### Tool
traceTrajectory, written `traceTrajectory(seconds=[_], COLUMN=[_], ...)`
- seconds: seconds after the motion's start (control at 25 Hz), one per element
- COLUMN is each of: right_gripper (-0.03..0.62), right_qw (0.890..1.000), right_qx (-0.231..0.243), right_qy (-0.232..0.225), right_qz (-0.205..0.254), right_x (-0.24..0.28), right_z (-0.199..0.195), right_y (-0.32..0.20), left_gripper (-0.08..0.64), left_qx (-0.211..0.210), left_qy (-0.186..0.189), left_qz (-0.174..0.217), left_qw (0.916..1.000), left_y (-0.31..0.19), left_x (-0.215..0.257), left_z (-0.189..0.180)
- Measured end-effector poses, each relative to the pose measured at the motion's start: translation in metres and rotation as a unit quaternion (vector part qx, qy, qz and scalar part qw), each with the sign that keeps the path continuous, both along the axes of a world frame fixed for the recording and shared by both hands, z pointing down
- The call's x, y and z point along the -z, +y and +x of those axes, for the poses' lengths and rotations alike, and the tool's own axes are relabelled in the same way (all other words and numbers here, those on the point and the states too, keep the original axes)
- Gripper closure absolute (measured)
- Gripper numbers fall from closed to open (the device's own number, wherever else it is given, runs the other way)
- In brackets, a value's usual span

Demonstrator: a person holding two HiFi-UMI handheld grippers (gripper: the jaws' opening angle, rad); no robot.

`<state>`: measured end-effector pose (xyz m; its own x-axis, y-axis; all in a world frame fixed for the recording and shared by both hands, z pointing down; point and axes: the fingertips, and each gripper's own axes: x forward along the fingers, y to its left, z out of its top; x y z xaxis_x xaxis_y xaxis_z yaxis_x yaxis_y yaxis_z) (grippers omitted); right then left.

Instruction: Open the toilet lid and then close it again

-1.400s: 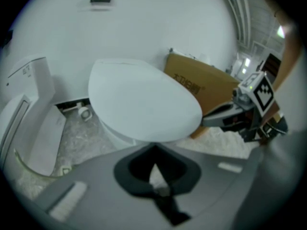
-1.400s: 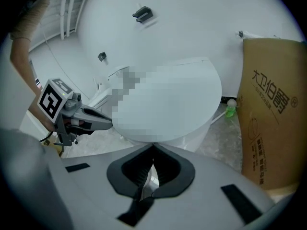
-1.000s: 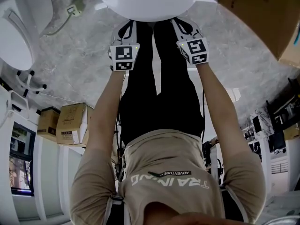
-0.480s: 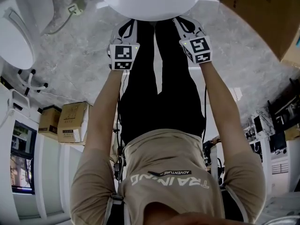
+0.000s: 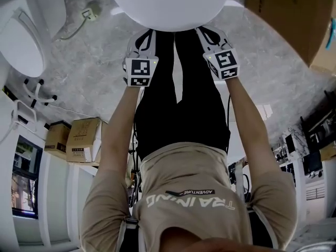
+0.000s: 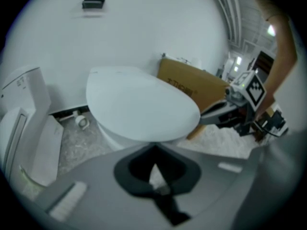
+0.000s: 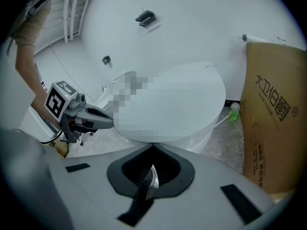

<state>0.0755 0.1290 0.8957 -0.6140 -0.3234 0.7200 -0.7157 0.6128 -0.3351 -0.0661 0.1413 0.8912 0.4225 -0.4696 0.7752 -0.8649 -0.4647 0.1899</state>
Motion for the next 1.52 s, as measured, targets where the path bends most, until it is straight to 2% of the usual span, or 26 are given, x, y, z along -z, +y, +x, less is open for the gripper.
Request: traceTrajectory(seconds=[0.4,1.08,1.52], right_gripper=[0.580,0.580,0.578], right_qw=[1.000,0.997,0.996], right_qx=[-0.003,-0.063,-0.058], right_qy=[-0.012,-0.002,0.011], right_qz=[0.010,0.042,0.067], right_x=[0.056,0.166,0.237], right_z=[-0.003,-0.006,-0.017], right_y=[-0.006,-0.045,-0.087], left_gripper=[0.557,0.557,0.557], left_qx=[-0.019,-0.032,-0.039], left_qy=[0.007,0.038,0.052], left_qz=[0.011,0.040,0.057], left_qw=[0.9997,0.9980,0.9963], left_y=[-0.004,-0.043,-0.083], left_x=[0.055,0.161,0.228], left_z=[-0.003,-0.006,-0.015])
